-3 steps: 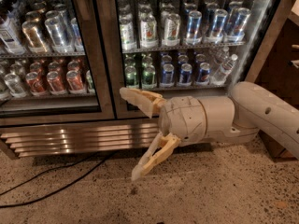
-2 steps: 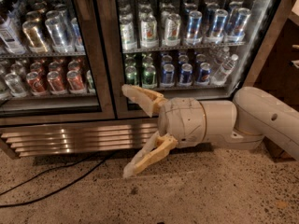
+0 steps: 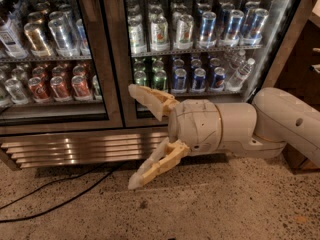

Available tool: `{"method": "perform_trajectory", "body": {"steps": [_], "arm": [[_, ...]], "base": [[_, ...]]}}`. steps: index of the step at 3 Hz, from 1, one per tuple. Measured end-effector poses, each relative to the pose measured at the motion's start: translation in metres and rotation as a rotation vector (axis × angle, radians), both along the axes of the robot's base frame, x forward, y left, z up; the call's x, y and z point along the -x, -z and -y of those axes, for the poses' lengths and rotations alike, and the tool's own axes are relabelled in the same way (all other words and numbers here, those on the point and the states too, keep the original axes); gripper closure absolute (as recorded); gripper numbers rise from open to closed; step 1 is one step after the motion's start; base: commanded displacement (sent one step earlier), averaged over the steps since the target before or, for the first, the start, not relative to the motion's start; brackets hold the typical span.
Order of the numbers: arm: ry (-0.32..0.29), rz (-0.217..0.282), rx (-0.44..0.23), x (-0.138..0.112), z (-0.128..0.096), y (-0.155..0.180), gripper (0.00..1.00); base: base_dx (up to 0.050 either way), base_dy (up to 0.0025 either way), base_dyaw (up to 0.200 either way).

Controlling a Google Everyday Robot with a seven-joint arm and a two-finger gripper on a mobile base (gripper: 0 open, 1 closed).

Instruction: Open left fridge door

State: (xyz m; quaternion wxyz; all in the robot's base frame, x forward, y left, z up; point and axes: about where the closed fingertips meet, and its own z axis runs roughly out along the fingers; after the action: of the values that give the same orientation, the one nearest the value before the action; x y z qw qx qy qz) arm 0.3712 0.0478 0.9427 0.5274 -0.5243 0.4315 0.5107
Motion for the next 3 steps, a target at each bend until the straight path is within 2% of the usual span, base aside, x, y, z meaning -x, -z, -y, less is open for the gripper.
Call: {"method": "perform_trajectory", "body": {"steps": [1, 2, 3], "arm": [[0.054, 0.032, 0.044, 0.0246, -0.0161, -0.0825, 0.0], [0.053, 0.029, 0.05, 0.0261, -0.0183, -0.0836, 0.0], [0.056, -0.046, 0.064, 0.0199, -0.0171, -0.0771, 0.0]], "base": [[0.0, 0.0, 0.0], [0.0, 0.0, 0.0], [0.0, 0.0, 0.0]]}}
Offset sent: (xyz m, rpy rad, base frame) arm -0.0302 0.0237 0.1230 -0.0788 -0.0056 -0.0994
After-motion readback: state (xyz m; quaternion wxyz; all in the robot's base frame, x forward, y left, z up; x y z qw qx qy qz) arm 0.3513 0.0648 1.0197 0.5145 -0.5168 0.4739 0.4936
